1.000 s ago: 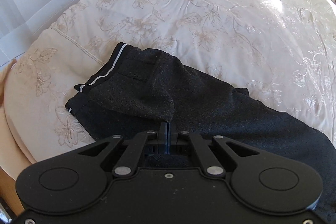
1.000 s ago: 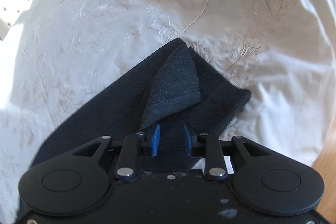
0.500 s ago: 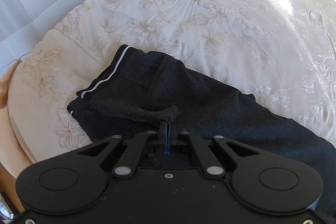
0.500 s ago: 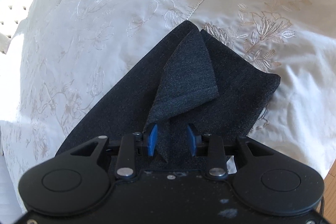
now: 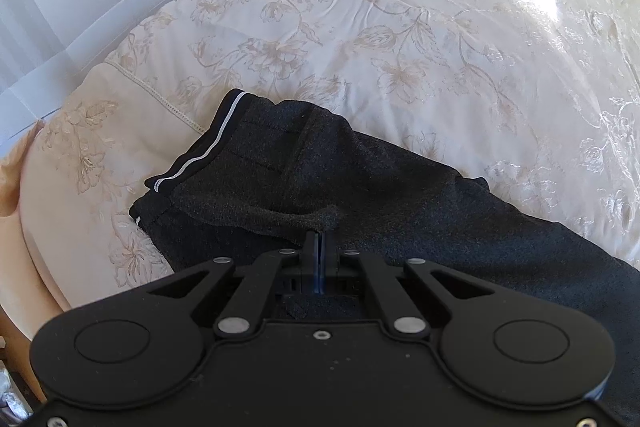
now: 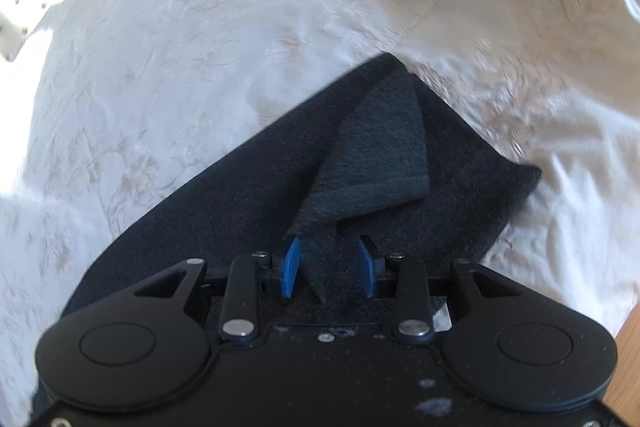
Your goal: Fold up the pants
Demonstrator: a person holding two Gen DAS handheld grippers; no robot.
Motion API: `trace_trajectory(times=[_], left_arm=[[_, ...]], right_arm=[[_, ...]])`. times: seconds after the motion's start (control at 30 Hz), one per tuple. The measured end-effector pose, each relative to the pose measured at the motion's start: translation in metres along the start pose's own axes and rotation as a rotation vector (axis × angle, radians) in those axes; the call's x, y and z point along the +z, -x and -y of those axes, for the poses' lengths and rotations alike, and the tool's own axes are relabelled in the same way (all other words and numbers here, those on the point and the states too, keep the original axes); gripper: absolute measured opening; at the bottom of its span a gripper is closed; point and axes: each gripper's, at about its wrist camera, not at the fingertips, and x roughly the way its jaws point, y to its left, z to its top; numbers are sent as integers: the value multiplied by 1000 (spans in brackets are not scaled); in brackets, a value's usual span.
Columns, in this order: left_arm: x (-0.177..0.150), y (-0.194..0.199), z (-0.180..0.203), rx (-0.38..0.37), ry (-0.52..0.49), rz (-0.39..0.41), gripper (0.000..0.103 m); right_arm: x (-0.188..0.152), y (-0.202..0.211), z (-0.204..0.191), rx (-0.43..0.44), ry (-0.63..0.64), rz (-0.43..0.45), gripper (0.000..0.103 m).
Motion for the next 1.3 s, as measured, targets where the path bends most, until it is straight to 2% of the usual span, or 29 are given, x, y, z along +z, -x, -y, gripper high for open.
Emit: trace_trajectory(times=[0.1, 0.17, 0.4, 0.43, 0.47, 0.6, 0.7, 0.8, 0.9, 1.0, 1.1, 1.13, 1.2, 1.23, 1.3], left_arm=[[0, -1, 1, 1, -3, -1, 1], [0, -1, -1, -1, 8, -4, 1], [3, -4, -1, -6, 4, 5, 1], [5, -4, -2, -9, 8, 8, 1], [6, -2, -3, -14, 11, 14, 1], [12, 11, -8, -32, 4, 26, 2], [13, 24, -17, -47, 5, 26, 2], [5, 23, -22, -35, -25, -13, 2], [-12, 7, -25, 3, -48, -75, 2], [-26, -10, -26, 37, -65, -111, 3], [-37, -24, -19, 91, -138, -157, 11], [-40, -25, -16, 115, -166, -176, 10], [-44, -17, -13, 147, -197, -178, 10], [-46, -8, -11, 147, -204, -170, 10], [-51, 8, 0, 134, -228, -128, 11]], right_arm=[[-6, 4, -19, -9, 111, 31, 35], [-10, -1, -27, -23, 145, 18, 33], [-6, -24, -19, -137, 122, 7, 33], [-2, -25, -17, -154, 123, 15, 28], [1, -23, -14, -149, 125, 26, 2], [17, 7, -1, -77, 142, 67, 2], [20, 37, 2, -94, 214, 106, 2], [15, 52, 13, -85, 240, 82, 2], [2, 42, 19, -109, 295, 57, 2], [-9, 17, 26, -140, 290, 12, 2], [-17, -3, 30, -176, 322, -33, 3], [-19, -8, 31, -184, 334, -46, 4], [-17, -11, 35, -193, 334, -75, 10], [-15, -9, 37, -192, 328, -83, 14], [-10, 0, 45, -173, 315, -85, 14]])
